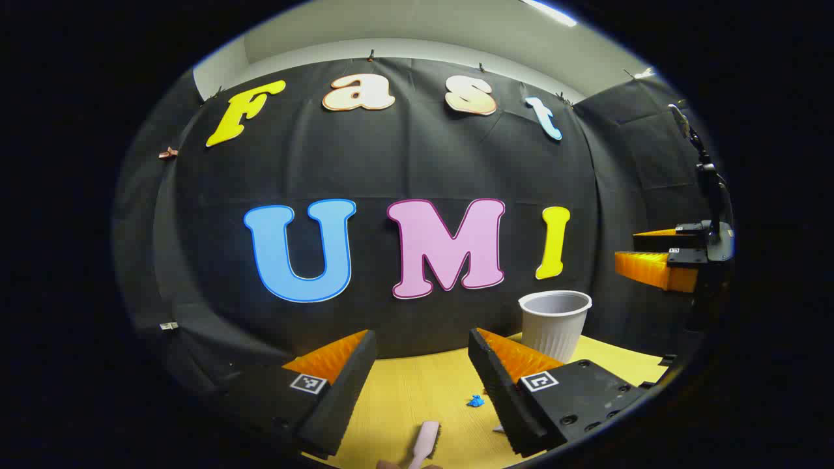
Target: Pick up the small broom and dustpan from the desktop, sweep the trash into the dustpan with the broom, and then empty the trash into the garbage bin.
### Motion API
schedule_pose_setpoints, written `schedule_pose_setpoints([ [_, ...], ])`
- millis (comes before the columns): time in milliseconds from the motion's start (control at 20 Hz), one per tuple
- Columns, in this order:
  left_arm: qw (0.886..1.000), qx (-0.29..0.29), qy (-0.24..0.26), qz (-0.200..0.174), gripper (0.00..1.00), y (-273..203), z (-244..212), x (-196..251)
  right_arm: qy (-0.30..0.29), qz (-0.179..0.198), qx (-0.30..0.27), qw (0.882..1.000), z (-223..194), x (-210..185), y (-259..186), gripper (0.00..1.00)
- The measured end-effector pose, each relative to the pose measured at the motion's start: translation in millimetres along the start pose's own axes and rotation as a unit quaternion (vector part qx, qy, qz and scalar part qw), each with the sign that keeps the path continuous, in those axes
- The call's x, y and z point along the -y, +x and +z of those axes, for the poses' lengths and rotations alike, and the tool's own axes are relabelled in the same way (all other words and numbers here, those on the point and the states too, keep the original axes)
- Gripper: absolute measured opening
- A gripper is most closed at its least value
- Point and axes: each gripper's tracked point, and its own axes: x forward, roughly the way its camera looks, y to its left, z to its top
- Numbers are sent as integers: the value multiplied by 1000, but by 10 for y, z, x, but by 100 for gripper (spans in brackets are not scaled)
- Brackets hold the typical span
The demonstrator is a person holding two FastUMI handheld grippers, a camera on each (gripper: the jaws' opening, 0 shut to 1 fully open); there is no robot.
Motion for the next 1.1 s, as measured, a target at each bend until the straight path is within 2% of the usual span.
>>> schedule_pose_setpoints([
  [700,1000,-8,9,-20,92,124,-18,142,26,13,-19,999,-142,-20,107,97],
  [800,1000,-12,10,-18,92,149,-42,127,22,24,-31,999,-228,-54,108,97],
  [950,1000,-19,13,-12,92,152,-91,90,-1,78,-98,992,-630,-189,-12,97],
  [1100,1000,-28,11,-10,92,158,-180,82,-6,127,-200,972,-1280,-232,-232,97],
])
